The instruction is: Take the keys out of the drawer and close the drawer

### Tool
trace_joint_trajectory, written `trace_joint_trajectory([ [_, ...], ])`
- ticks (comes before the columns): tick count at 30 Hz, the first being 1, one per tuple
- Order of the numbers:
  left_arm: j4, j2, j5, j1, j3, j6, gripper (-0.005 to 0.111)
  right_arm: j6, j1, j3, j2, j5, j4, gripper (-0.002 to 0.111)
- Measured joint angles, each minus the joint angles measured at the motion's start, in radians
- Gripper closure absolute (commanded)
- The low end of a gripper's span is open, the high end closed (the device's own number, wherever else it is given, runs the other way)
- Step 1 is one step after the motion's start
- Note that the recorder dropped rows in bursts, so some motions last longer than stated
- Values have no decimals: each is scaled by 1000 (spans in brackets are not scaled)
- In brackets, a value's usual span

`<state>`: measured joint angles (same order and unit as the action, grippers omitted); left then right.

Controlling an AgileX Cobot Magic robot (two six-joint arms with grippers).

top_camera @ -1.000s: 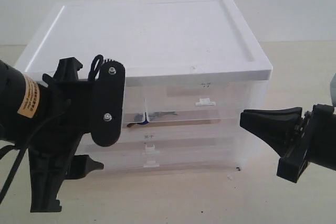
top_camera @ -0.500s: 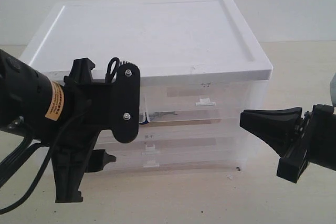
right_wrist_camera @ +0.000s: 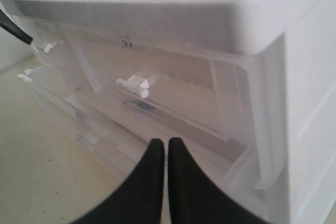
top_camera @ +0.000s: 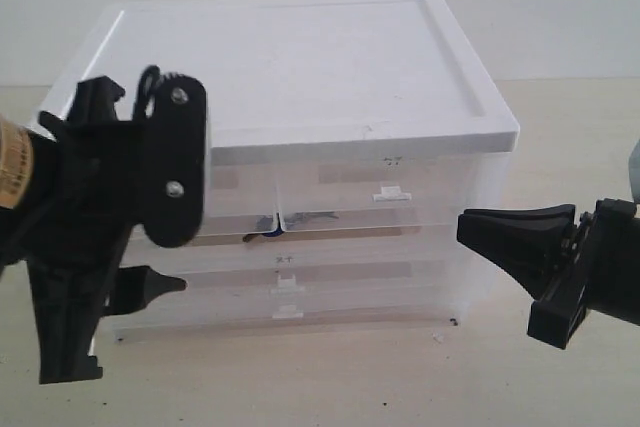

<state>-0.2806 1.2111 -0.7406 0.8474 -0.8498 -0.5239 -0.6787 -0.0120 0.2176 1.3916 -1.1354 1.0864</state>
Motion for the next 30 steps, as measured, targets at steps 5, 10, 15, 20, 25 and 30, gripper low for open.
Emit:
trace_joint_trajectory([
  [5,0,-67,-119,0,43,0,50,0,0,0,0,0,1,108],
  [10,-43,-66,-44,0,139,-4,50,0,0,0,0,0,8,108],
  [15,-93,-66,48,0,165,-4,50,0,0,0,0,0,8,108],
  [20,-144,-66,55,0,194,19,50,0,0,0,0,0,8,108],
  [25,-178,-66,107,0,205,73,50,0,0,0,0,0,9,108],
  [30,-210,-27,132,0,205,109,50,0,0,0,0,0,13,108],
])
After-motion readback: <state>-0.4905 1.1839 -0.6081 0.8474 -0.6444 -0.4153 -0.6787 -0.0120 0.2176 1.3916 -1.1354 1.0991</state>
